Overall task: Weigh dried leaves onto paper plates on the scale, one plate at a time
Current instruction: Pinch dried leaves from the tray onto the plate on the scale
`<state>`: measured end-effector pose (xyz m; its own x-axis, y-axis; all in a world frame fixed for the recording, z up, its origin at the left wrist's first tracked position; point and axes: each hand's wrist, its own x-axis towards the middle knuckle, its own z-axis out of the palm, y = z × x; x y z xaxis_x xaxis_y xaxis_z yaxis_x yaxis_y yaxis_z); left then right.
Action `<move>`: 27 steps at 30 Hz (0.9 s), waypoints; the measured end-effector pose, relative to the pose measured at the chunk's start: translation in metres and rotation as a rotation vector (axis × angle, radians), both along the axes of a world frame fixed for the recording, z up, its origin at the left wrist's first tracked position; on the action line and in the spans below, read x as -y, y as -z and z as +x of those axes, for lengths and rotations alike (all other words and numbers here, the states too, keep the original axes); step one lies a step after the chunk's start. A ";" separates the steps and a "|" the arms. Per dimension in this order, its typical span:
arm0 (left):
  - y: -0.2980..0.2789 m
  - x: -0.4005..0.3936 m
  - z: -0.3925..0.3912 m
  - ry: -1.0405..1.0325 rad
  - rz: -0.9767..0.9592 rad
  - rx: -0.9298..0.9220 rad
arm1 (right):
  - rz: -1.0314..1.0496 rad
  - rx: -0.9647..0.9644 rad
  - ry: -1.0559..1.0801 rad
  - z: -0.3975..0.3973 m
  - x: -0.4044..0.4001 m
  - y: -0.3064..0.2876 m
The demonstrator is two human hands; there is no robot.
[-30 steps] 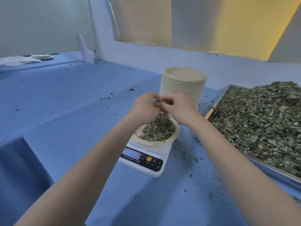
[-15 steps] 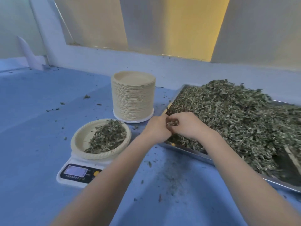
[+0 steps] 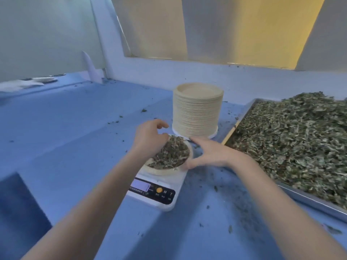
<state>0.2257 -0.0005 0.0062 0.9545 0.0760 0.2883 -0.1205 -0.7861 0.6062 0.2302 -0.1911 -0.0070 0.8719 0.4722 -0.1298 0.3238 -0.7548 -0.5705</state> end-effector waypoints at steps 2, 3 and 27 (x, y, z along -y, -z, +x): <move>0.007 -0.016 0.003 -0.091 0.074 -0.062 | 0.038 0.001 0.004 -0.004 -0.006 0.003; 0.011 -0.021 0.004 -0.119 0.109 -0.120 | 0.047 0.018 0.014 -0.006 -0.009 0.005; 0.003 -0.143 0.084 -0.404 -0.458 -0.069 | 0.757 -0.051 0.352 0.099 -0.138 0.015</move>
